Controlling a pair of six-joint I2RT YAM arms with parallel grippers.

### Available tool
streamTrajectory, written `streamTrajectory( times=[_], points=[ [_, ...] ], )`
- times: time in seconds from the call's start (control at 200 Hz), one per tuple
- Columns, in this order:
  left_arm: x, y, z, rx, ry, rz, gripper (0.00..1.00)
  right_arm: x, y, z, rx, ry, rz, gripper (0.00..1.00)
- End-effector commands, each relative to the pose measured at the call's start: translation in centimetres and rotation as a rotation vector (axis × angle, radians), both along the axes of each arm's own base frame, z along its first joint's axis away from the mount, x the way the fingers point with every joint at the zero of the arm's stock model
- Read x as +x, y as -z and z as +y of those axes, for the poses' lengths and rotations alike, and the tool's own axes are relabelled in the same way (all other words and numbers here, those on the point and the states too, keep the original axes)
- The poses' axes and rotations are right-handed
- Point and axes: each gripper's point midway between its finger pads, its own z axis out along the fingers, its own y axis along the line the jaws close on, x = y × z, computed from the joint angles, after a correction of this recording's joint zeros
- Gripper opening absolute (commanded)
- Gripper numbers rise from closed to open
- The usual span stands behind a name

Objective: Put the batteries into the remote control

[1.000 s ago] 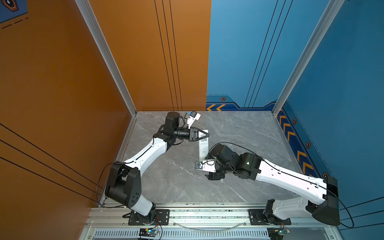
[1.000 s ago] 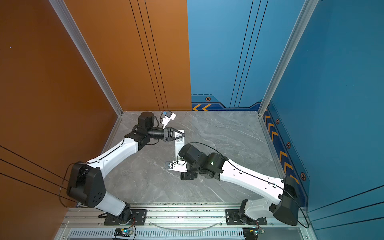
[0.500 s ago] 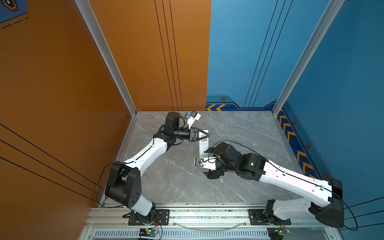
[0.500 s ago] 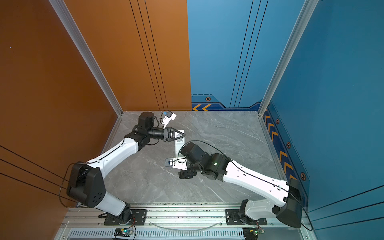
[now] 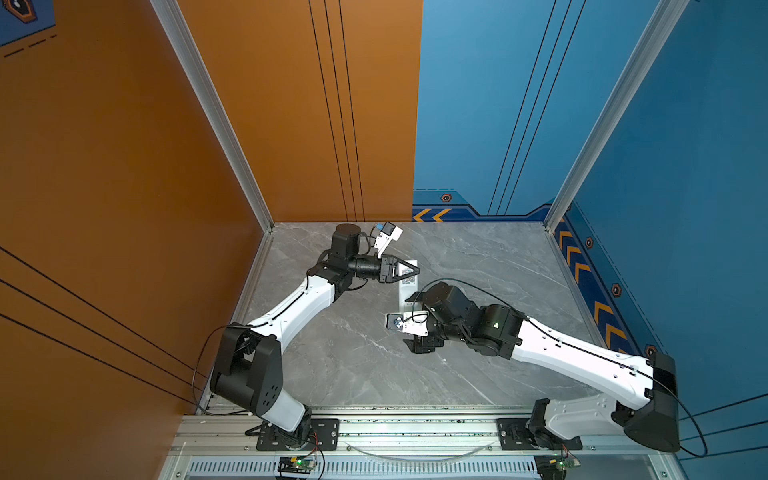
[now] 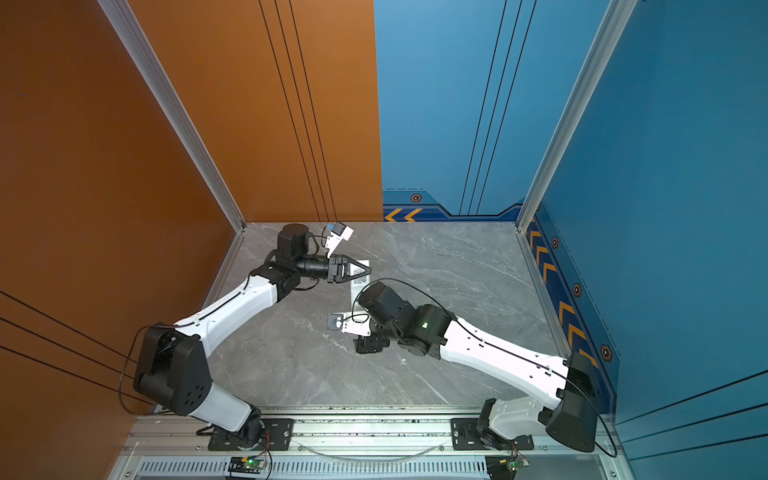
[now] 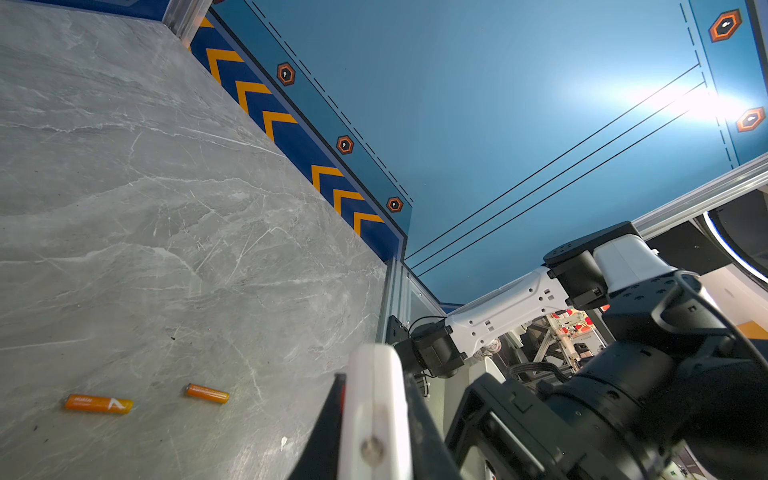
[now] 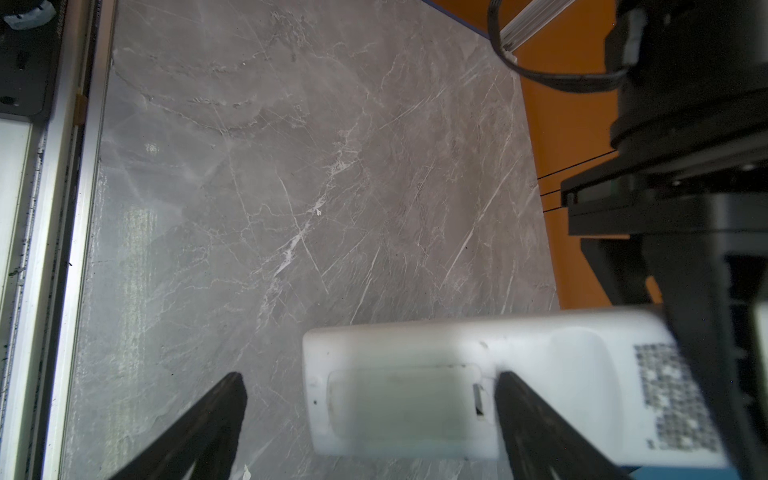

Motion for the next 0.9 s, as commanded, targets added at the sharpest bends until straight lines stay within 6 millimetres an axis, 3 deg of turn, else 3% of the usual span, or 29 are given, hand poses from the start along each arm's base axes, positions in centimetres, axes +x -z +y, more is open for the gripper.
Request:
streamTrajectory(
  times=[0.0, 0.391, 0.896],
  points=[
    [-1.3, -2.4, 0.0, -0.036, 0.038, -0.049, 0.0, 1.1, -0.1, 0.0, -0.012, 0.023, -0.027, 0.92],
    [-1.2, -2.4, 0.1, -0.035, 0.033, -0.048, 0.0, 0.2, 2.2, -0.5, -0.049, 0.025, 0.047, 0.9],
    [-0.9, -2.3, 0.3, -0.032, 0.022, -0.047, 0.0, -0.7, 3.4, -1.6, -0.096, 0.034, 0.106, 0.82]
  ],
)
